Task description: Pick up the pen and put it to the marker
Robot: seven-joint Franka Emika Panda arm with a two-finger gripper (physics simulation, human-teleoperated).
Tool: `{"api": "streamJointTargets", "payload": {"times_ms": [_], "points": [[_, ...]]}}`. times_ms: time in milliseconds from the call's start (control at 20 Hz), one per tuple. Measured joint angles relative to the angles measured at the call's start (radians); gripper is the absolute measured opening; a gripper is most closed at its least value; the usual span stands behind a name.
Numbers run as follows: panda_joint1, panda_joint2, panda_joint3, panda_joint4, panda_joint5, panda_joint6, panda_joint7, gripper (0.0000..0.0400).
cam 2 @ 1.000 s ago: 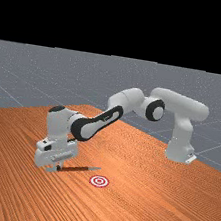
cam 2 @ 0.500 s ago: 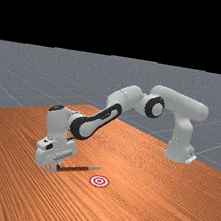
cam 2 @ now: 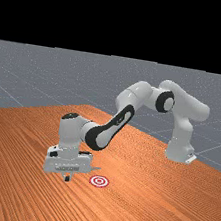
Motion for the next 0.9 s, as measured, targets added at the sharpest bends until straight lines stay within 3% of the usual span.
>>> {"api": "streamJointTargets", "payload": {"times_ms": [50, 100, 150, 200, 350, 400, 450, 500, 900], "points": [[0.06, -0.009, -0.023, -0.021, 0.018, 0.023, 0.159, 0.0], [0.061, 0.017, 0.015, 0.01, 0.007, 0.032, 0.075, 0.0], [0.027, 0.058, 0.083, 0.083, -0.068, -0.047, -0.285, 0.0], [0.031, 0.135, 0.082, 0.203, -0.071, -0.092, -0.282, 0.0012], [0.008, 0.145, 0.086, 0.23, -0.078, -0.11, -0.345, 0.0002], [-0.013, 0.103, 0.092, 0.132, -0.077, 0.004, -0.396, 0.0001], [-0.015, 0.228, 0.1, 0.394, -0.104, -0.202, -0.52, 0.0001], [-0.022, 0.175, 0.087, 0.288, -0.084, -0.14, -0.405, 0.0001], [-0.075, 0.257, 0.085, 0.441, -0.089, -0.22, -0.482, 0.0]]}}
